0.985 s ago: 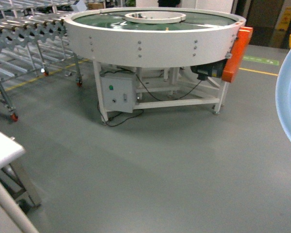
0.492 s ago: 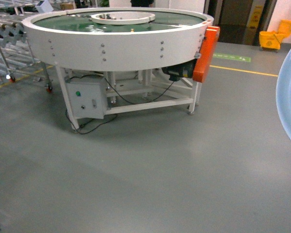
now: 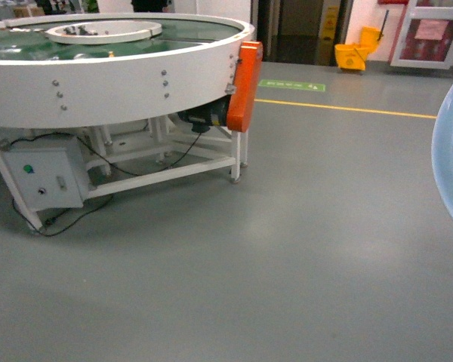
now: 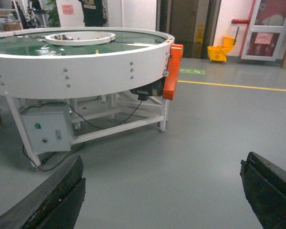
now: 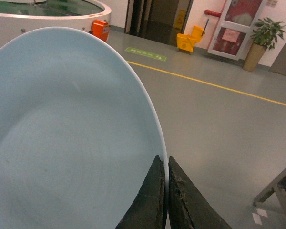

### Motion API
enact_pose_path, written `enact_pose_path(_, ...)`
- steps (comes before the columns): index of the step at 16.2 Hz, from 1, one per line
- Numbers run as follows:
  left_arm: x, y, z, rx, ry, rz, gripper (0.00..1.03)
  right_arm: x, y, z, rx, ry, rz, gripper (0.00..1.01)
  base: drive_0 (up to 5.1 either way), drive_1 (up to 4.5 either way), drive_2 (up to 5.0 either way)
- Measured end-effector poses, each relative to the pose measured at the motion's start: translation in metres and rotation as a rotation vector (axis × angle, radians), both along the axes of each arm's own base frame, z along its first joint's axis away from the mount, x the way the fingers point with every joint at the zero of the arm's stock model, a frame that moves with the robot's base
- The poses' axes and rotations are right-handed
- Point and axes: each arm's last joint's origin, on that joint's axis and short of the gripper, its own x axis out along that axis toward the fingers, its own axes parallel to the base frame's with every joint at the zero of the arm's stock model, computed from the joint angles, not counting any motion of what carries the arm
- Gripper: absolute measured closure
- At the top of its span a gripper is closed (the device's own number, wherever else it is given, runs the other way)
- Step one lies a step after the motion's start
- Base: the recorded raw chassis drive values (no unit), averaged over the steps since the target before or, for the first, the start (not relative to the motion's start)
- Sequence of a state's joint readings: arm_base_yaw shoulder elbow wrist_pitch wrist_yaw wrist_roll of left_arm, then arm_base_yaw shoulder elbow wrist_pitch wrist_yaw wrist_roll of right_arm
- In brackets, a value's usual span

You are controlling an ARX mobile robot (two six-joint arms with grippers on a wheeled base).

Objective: Place blue tray on left shelf second layer neatly

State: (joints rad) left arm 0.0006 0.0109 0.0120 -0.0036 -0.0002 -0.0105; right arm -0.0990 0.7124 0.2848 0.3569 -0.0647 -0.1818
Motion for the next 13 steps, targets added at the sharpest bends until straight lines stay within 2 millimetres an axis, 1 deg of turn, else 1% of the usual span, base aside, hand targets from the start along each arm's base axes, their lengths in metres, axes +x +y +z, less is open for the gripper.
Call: enact_pose_path(13,0.0000,0.0000,0.0000,0.000,0.000,0.000,0.05,-0.0001,0.0001,0.0005,0.000,-0.005,0.001,0.99,-1.7,0.21,-3.7)
